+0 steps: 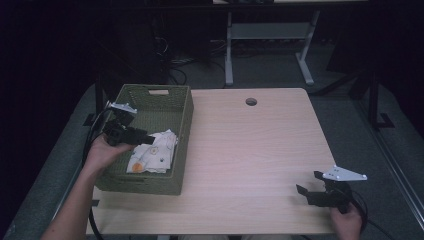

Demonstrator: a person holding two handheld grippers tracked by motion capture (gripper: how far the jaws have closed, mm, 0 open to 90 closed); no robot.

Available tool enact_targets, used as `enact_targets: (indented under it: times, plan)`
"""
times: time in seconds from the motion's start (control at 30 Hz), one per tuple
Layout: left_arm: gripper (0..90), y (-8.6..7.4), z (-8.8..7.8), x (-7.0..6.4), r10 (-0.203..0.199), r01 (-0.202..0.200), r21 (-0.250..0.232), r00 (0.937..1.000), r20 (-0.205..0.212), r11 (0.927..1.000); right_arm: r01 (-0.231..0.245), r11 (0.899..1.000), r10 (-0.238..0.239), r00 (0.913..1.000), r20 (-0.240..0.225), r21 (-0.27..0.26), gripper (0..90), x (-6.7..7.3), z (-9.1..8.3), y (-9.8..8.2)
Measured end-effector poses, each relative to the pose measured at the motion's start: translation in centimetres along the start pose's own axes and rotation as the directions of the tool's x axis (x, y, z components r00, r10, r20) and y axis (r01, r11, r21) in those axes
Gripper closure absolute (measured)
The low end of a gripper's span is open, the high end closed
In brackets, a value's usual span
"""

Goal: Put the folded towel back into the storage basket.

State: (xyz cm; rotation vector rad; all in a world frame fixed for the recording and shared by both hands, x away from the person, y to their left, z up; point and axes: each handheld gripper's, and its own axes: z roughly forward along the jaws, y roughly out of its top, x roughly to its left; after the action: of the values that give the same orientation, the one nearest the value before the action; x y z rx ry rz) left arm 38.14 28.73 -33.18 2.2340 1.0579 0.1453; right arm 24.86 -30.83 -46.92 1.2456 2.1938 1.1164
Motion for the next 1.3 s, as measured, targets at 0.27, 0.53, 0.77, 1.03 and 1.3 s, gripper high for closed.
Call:
enact_targets:
  times: [0.27,0.53,0.77,1.03,1.3]
  plan:
    - [49.0,0.4,0.0,-1.6,-0.008,0.008,-0.027,0.9999,0.007,0.9996,-0.005,1.000,0.005,1.0000,-0.005,0.000,14.0,0.0,0.0,0.0]
    - [48.0,0.9,-0.1,-3.2,-0.013,0.014,-0.051,0.9997,0.019,0.9986,-0.008,1.000,0.008,0.9998,-0.020,-0.003,14.1,-0.3,-0.1,0.1]
    - [47.1,1.1,0.1,-4.3,-0.019,0.021,-0.066,0.9993,0.031,0.9976,-0.023,1.000,0.022,0.9995,-0.024,-0.018,14.1,-0.7,-0.4,0.0]
    - [46.9,1.6,0.6,-6.0,0.005,-0.002,-0.073,0.9992,0.041,0.9973,-0.034,0.999,0.034,0.9991,-0.025,-0.017,14.0,-1.1,-0.2,-0.1]
    - [46.3,1.7,1.8,-7.7,0.034,-0.028,-0.071,0.9965,0.076,0.9971,-0.033,0.999,0.033,0.9992,-0.023,-0.031,14.0,-0.8,-0.6,-0.1]
